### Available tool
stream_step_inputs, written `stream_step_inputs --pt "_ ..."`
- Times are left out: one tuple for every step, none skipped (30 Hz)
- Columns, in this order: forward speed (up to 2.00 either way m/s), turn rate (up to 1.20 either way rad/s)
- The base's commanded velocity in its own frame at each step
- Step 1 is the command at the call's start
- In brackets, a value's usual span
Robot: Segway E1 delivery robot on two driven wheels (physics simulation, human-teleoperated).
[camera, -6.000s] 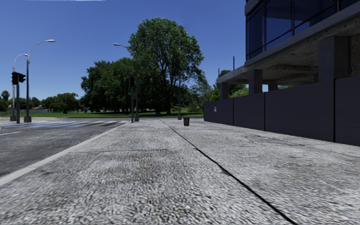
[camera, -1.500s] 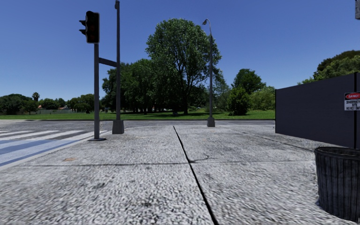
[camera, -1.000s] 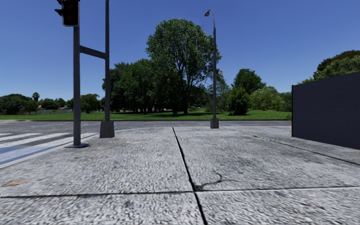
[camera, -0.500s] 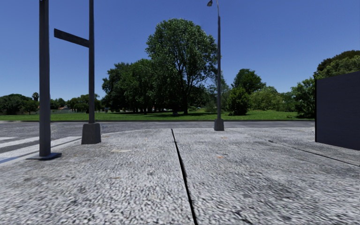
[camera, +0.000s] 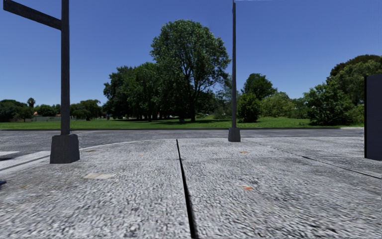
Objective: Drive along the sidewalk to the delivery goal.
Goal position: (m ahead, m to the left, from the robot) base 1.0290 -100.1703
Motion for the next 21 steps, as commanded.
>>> stream_step_inputs --pt "2.0 -0.47" --pt "2.0 -0.49" --pt "2.0 -0.49" --pt "2.0 -0.5" --pt "2.0 -0.5" --pt "2.0 -0.5" --pt "2.0 -0.5" --pt "2.0 -0.5" --pt "2.0 -0.5" --pt "2.0 -0.5" --pt "2.0 -0.5" --pt "2.0 -0.5" --pt "2.0 -0.5" --pt "2.0 -0.5" --pt "2.0 -0.49" --pt "2.0 -0.47" --pt "2.0 -0.47" --pt "2.0 -0.46" --pt "2.0 -0.43" --pt "2.0 -0.42" --pt "2.0 -0.42"
